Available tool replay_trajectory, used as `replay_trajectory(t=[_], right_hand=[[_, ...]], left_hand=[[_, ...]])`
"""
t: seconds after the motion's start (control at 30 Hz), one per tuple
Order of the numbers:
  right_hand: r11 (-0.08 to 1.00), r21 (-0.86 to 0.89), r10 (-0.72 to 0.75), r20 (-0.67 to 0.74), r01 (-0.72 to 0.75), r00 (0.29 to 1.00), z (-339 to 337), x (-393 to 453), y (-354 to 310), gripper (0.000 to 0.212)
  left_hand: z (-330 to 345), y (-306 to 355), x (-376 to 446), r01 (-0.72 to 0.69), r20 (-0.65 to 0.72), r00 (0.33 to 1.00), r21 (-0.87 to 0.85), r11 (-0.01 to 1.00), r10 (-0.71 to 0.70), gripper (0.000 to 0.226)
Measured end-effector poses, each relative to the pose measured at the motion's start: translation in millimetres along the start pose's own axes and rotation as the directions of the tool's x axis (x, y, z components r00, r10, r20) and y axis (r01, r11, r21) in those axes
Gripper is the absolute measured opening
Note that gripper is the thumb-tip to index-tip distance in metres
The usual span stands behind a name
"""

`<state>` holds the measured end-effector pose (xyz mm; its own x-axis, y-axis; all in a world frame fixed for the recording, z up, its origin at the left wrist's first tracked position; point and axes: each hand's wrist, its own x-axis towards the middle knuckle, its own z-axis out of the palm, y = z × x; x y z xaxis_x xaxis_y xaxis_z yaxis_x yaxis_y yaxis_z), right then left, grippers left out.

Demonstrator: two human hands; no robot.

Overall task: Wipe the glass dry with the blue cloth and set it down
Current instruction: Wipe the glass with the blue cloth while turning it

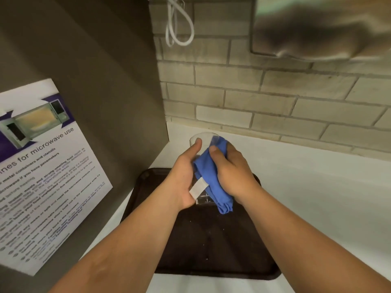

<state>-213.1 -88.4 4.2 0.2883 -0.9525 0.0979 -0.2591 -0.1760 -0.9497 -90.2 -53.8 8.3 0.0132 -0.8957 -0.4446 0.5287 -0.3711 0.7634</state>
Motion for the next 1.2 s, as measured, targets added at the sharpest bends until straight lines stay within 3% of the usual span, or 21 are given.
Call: replay_trajectory(t=[0.07, 0.2, 0.23, 0.3, 0.4, 0.47, 0.53, 0.6, 0.63, 0.73, 0.83, 0.9, 1.0, 1.2], right_hand=[[0.999, 0.042, 0.031, -0.008, -0.03, 0.999, 1.5, 4.0, -0.7, 0.038], [0.936, 0.21, 0.282, 0.027, -0.281, 0.959, -4.6, -3.9, -2.0, 0.042], [0.949, 0.158, 0.266, 0.06, -0.272, 0.962, -4.9, -12.3, 1.7, 0.038], [0.997, -0.037, 0.068, 0.122, -0.064, 0.99, -0.5, -31.9, 6.7, 0.033], [0.956, -0.212, -0.179, 0.125, 0.203, 0.976, 6.4, -36.9, 7.5, 0.054], [0.976, -0.18, -0.12, 0.027, 0.123, 0.992, 5.1, -20.2, 0.8, 0.051], [0.999, 0.003, 0.044, -0.035, -0.044, 0.998, -1.4, -4.0, -6.9, 0.044], [0.961, 0.192, 0.206, -0.008, -0.201, 0.978, -7.5, -3.9, -5.6, 0.038], [0.956, 0.188, 0.226, 0.017, -0.225, 0.974, -7.3, -12.2, -3.1, 0.035], [1.0, 0.004, 0.006, 0.17, -0.007, 0.985, 0.3, -46.0, 12.1, 0.028], [0.971, -0.135, -0.171, 0.171, 0.195, 0.97, 5.1, -45.3, 10.9, 0.051], [0.989, -0.111, -0.097, 0.034, 0.1, 0.995, 1.8, -29.0, 2.1, 0.039], [0.988, 0.12, 0.102, -0.028, -0.098, 0.994, -6.4, -9.9, -6.3, 0.039], [0.992, -0.112, -0.062, -0.046, 0.056, 0.997, 5.2, -3.5, 0.0, 0.024]], left_hand=[[2.5, -2.5, -1.2, -0.021, -0.004, 1.0, -0.007, 1.0, 0.021, 0.059], [1.8, -1.3, -3.1, 0.023, 0.001, 1.0, -0.071, 0.997, -0.023, 0.072], [0.6, -1.7, -2.3, 0.021, -0.02, 1.0, -0.073, 0.997, -0.023, 0.073], [-3.7, -3.1, 0.6, 0.002, -0.036, 0.999, -0.061, 0.998, -0.004, 0.063], [-8.2, -11.7, 0.7, 0.007, 0.024, 1.0, -0.054, 0.999, -0.006, 0.056], [-6.8, -14.3, -3.3, -0.013, 0.072, 0.997, -0.039, 0.999, 0.015, 0.055], [-5.7, -13.8, -4.8, -0.037, 0.066, 0.997, -0.039, 0.999, 0.04, 0.06], [-4.6, -10.6, -6.2, -0.022, 0.055, 0.998, -0.061, 0.998, 0.025, 0.069], [-5.4, -8.6, -4.9, -0.012, 0.038, 0.999, -0.066, 0.998, 0.014, 0.072], [-12.7, -6.4, 1.4, -0.029, 0.016, 0.999, -0.048, 0.998, 0.03, 0.065], [-15.1, -13.2, 1.9, -0.004, 0.07, 0.998, -0.023, 1.0, 0.005, 0.06], [-13.2, -17.1, -0.6, 0.002, 0.104, 0.995, -0.011, 1.0, -0.001, 0.067], [-8.4, -17.0, -0.4, -0.021, 0.098, 0.995, -0.03, 0.999, 0.024, 0.077], [-7.0, -21.3, 4.8, -0.103, 0.028, 0.994, -0.041, 0.994, 0.104, 0.039]])
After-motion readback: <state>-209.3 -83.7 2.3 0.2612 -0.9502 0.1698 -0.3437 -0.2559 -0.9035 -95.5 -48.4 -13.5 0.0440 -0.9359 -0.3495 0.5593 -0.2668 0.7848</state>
